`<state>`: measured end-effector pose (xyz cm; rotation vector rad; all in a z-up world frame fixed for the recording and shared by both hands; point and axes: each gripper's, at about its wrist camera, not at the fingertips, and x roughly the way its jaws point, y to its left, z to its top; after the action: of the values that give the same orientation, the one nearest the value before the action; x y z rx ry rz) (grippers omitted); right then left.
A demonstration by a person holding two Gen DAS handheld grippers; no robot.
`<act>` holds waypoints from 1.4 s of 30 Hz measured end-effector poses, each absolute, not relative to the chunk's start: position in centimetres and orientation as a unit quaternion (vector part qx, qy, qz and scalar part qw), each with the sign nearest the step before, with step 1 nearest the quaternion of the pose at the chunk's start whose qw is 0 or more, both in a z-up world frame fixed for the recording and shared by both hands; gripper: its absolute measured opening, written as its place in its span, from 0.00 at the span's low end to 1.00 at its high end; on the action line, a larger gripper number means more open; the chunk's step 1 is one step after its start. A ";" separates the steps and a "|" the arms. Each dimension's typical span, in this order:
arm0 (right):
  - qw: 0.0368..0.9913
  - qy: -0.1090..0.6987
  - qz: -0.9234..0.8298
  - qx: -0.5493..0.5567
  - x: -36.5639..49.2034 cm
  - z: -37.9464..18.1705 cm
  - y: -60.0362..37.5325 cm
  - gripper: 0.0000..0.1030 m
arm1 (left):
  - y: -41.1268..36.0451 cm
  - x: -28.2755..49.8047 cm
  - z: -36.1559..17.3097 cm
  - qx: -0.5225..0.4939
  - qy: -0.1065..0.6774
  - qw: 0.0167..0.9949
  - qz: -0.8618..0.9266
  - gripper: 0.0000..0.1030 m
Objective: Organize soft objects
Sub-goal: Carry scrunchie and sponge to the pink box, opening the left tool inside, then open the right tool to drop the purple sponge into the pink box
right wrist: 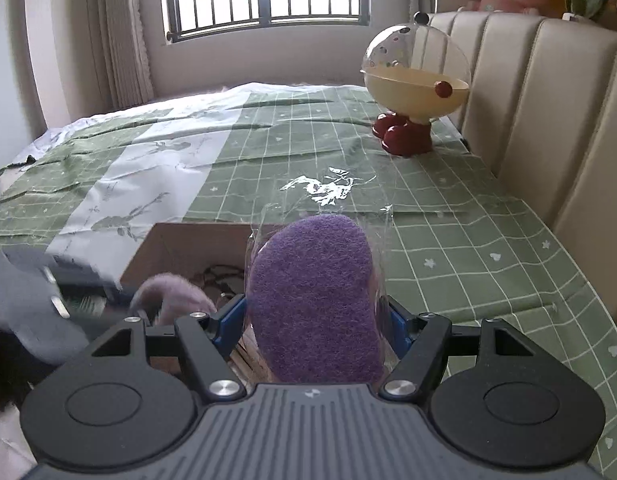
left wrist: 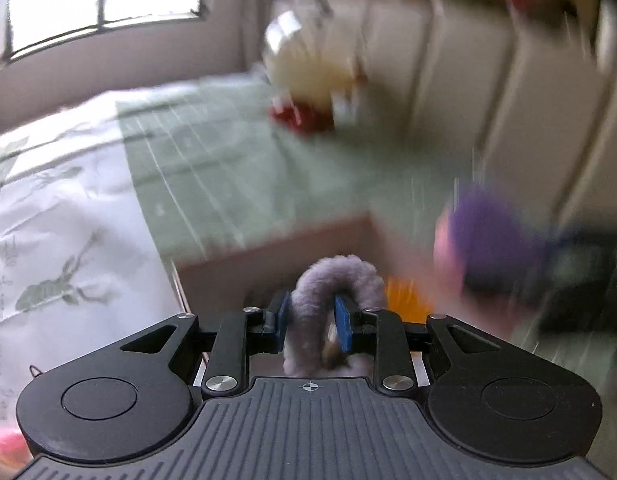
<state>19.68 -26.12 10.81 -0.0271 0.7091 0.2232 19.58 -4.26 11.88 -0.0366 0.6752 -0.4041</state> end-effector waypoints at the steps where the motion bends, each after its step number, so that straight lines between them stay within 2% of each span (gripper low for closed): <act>1: 0.931 0.347 0.110 -0.013 19.5 10.8 -26.1 0.68 | -3.3 19.8 12.7 -0.049 0.324 0.924 -0.196 0.28; 5: 0.933 0.342 0.115 -0.009 19.5 11.5 -25.3 0.68 | 0.9 19.4 15.9 -0.167 0.285 0.926 -0.184 0.27; 10: 0.923 0.353 0.156 0.007 20.5 12.0 -22.4 0.68 | 3.2 16.4 17.2 -0.154 0.285 0.928 -0.185 0.27; 14: 0.874 0.436 0.204 0.068 23.4 9.6 -19.1 0.68 | 6.1 11.4 15.9 -0.147 0.295 0.926 -0.185 0.27; 17: 0.855 0.486 0.160 0.081 26.0 6.5 -17.6 0.68 | 8.6 7.7 13.8 -0.135 0.316 0.928 -0.148 0.27; 25: 0.876 0.472 0.096 -0.027 27.5 4.2 -15.5 0.69 | 14.3 2.2 8.5 -0.158 0.347 0.924 -0.019 0.27; 30: 0.870 0.480 0.113 -0.028 26.2 6.0 -15.3 0.73 | 18.1 0.1 7.2 -0.212 0.347 0.913 0.023 0.27; 32: 0.880 0.460 0.114 -0.030 25.0 8.1 -15.7 0.73 | 19.6 -0.4 7.1 -0.231 0.339 0.911 0.041 0.27; 34: 0.896 0.424 0.121 -0.049 23.6 10.3 -15.7 0.82 | 20.5 -0.7 6.9 -0.244 0.336 0.908 0.052 0.27; 38: 0.929 0.348 0.100 -0.074 22.7 13.3 -14.8 0.82 | 20.8 -0.9 6.8 -0.243 0.337 0.908 0.056 0.27; 39: 0.933 0.338 0.098 -0.072 22.8 13.6 -14.6 0.82 | 20.9 -1.0 6.8 -0.242 0.338 0.908 0.056 0.27; 41: 0.933 0.340 0.096 -0.069 23.2 13.3 -14.4 0.71 | 20.9 -1.0 6.8 -0.243 0.339 0.907 0.059 0.27; 42: 0.926 0.358 0.100 -0.068 23.7 12.7 -14.3 0.59 | 21.0 -1.1 6.6 -0.244 0.340 0.906 0.061 0.27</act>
<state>23.75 -14.30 12.70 -0.1391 0.7339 0.2060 -1.08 21.00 6.59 -0.5032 0.7017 0.1257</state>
